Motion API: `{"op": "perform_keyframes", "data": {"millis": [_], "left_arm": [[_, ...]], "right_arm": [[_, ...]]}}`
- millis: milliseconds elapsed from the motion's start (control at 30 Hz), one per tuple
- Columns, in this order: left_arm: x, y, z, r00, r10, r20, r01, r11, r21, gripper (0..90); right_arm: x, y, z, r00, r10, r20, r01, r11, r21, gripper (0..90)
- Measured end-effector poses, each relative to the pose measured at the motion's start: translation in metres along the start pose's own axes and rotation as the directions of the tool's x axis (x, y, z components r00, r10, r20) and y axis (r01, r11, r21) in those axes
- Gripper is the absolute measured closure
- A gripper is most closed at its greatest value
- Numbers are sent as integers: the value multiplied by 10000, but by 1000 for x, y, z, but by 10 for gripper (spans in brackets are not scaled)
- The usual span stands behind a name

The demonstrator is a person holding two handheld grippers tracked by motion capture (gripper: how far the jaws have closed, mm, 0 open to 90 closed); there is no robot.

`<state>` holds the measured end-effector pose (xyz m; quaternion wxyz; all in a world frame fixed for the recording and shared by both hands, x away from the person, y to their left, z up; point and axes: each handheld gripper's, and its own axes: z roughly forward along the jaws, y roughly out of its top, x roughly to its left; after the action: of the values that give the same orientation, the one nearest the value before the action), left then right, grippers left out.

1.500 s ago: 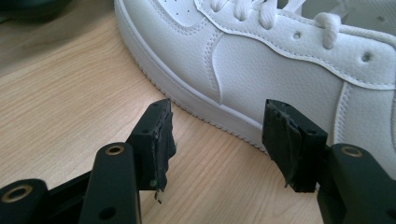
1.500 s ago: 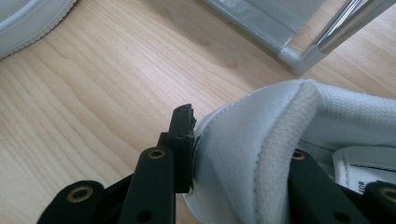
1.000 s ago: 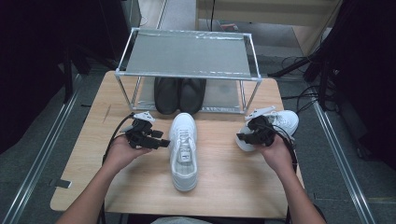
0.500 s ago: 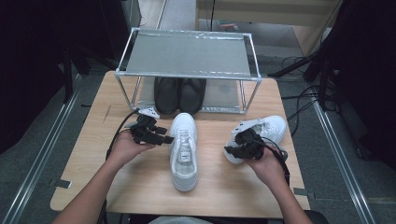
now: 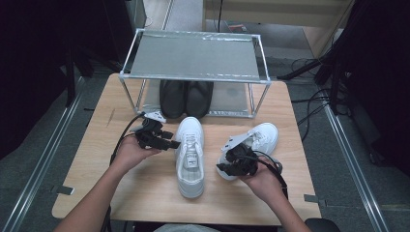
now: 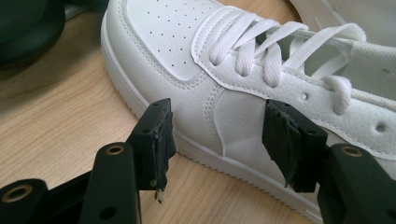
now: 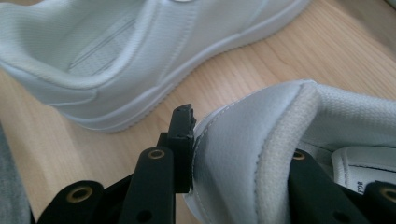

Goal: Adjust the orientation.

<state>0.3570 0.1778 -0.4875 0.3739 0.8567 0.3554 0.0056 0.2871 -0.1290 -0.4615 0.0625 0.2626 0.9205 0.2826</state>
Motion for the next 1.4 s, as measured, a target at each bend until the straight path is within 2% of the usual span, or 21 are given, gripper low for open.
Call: {"op": "perform_keyframes", "data": {"millis": [100, 300, 500, 567, 633, 833, 933, 1033, 1133, 1200, 1267, 1400], "left_arm": [[0, 0, 0, 10000, 50, -32, -50, 10000, 47, 436], [-2, 0, 2, 9999, 103, -39, -103, 9999, 139, 435], [-2, 0, 2, 9998, 175, -36, -174, 9996, 208, 435], [-1, 0, 2, 9999, 148, -49, -147, 9997, 180, 435], [-1, 0, 1, 9999, 138, -62, -137, 9998, 172, 435], [-1, 0, 2, 9999, 143, -10, -143, 9997, 172, 432], [-1, -1, 1, 10000, 94, -27, -94, 9999, 124, 427], [0, 0, 1, 9999, 97, -61, -97, 9999, 27, 425], [-1, 0, 0, 9999, 131, -86, -132, 9999, -97, 422], [0, -1, 1, 9998, 177, -114, -178, 9998, -110, 415], [0, -1, 1, 9998, 184, -117, -186, 9998, -99, 410], [1, -1, 1, 9996, 212, -174, -214, 9997, -151, 406]], "right_arm": [[8, 2, 4, 9995, -259, -188, 260, 9997, 48, 702], [12, 0, 22, 9976, -693, -47, 695, 9964, 486, 702], [8, -3, 25, 9980, -456, -447, 475, 9980, 420, 681], [5, -4, 24, 9972, -443, -601, 460, 9986, 261, 635], [3, -5, 21, 9974, -252, -678, 260, 9996, 116, 590], [-4, -6, 8, 9965, -30, -835, 16, 9999, -166, 556], [-8, -7, -4, 9958, 71, -909, -131, 9978, -656, 553], [-13, -7, -18, 9951, 256, -956, -372, 9918, -1221, 556], [-18, -10, -28, 9912, 478, -1233, -677, 9843, -1629, 583], [-22, -12, -33, 9910, 510, -1238, -737, 9797, -1863, 593], [-24, -14, -38, 9940, 384, -1027, -580, 9792, -1947, 602], [-30, -19, -47, 9957, 521, -765, -686, 9704, -2316, 606]]}}
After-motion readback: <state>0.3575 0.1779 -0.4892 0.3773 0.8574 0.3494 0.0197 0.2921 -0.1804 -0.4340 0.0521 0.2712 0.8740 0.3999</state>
